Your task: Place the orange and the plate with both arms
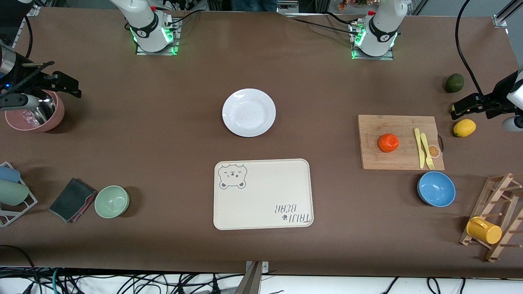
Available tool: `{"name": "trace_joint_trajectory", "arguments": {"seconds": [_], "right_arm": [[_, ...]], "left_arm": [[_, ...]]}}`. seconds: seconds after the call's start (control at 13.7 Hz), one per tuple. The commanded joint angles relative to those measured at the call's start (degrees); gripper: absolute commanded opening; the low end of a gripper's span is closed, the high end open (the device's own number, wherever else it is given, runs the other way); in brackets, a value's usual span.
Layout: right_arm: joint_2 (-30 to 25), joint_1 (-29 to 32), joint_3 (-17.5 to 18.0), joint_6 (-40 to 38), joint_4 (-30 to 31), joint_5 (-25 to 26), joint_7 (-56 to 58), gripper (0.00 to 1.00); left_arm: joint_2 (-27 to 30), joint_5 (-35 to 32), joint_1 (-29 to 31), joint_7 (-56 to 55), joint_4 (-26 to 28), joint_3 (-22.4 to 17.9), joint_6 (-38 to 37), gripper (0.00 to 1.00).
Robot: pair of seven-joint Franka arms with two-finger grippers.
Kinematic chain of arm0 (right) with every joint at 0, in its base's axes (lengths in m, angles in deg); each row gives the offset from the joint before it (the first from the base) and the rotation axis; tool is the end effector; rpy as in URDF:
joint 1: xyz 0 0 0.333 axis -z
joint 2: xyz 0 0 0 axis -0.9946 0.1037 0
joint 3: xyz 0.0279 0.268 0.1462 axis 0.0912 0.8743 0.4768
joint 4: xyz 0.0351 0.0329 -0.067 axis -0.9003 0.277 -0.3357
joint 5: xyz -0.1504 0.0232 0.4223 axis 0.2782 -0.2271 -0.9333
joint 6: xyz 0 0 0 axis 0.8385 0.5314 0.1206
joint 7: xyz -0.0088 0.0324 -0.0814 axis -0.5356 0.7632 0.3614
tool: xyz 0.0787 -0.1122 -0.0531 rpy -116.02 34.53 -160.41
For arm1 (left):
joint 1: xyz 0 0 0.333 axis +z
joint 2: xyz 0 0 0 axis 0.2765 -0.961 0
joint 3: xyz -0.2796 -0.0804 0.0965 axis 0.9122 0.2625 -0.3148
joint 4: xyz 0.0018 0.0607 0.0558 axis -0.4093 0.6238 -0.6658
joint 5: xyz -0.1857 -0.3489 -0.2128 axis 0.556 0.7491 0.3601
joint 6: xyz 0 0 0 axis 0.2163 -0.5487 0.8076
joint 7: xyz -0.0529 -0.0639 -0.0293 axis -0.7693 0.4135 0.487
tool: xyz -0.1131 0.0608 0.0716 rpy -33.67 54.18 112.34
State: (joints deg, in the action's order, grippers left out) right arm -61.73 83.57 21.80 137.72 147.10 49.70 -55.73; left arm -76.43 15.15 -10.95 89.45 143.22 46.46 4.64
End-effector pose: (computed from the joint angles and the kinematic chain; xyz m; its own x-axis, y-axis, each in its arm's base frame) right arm 0.6001 -0.0020 0.5275 0.9918 0.0712 -0.1058 0.0710 -0.9975 -0.0062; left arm 0.6335 0.0342 0.5304 0.9972 0.0553 -0.0495 0.0561 -0.9983 0.0155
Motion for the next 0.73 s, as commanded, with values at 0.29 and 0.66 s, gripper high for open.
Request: {"name": "trace_joint_trajectory", "arguments": {"seconds": [0.29,0.66], "right_arm": [[0.2,0.0,0.4,-0.8,-1.1,-0.6,-0.1,1.00],[0.2,0.0,0.4,-1.0,-1.2,0.2,0.1,1.00]], "left_arm": [[-0.3,0.8,-0.2,0.4,-1.0,-0.2,-0.6,1.00],[-0.3,0.8,-0.3,0.4,-1.0,-0.2,-0.6,1.00]]}}
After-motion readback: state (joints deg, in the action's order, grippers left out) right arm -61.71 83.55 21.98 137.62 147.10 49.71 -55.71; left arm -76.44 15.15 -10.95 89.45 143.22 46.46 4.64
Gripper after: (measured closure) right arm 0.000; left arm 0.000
